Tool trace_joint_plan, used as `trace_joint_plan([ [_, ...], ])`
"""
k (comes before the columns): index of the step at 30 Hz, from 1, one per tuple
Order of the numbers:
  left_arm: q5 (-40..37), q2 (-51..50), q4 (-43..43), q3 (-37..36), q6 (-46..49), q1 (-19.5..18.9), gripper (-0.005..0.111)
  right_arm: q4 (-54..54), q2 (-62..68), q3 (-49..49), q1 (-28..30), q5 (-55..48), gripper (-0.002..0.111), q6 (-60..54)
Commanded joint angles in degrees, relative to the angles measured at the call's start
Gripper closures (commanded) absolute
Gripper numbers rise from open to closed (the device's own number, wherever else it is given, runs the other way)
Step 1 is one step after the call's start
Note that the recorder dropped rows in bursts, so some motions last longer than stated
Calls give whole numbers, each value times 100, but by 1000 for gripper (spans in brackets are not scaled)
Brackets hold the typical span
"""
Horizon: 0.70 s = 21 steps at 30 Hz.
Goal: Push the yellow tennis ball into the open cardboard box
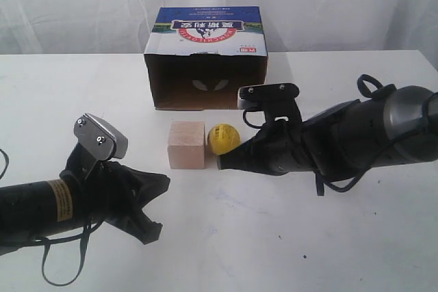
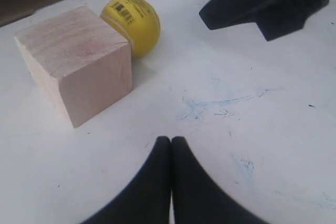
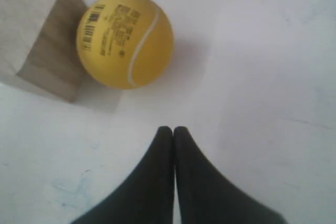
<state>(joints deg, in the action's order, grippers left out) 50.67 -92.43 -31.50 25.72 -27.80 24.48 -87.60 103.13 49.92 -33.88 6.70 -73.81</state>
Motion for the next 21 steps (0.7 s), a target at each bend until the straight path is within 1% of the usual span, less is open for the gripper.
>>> trace_joint_plan([
  [1,22,53,-140,-57,-69,24,107,115,-11,28,-9,-289,108,-100],
  [3,22,53,-140,-57,-69,24,107,120,10,28,-9,-895,108,-100],
  [5,22,53,-140,-57,-69,24,107,82,62,28,-9,-1091,108,-100],
  [9,22,53,-163,-57,-69,24,107,56,335,162,-9,-774,108,-100],
  [13,33,53,-177,-57,-69,24,107,318,718,799,-9,-746,108,-100],
  [14,33,53,-177,-57,-69,24,107,398,816,1031,-9,-602,108,-100],
  [16,33,53,-177,-57,-69,24,107,541,1054,1458,2,112,108,-100],
  [17,33,53,-177,-57,-69,24,107,541,1152,1596,19,304,108,-112],
  [18,33,53,-202,-57,-69,24,107,541,1213,1729,68,365,108,-149],
  [21,70,53,-398,-57,-162,24,107,541,1144,1795,126,-8,108,-161],
])
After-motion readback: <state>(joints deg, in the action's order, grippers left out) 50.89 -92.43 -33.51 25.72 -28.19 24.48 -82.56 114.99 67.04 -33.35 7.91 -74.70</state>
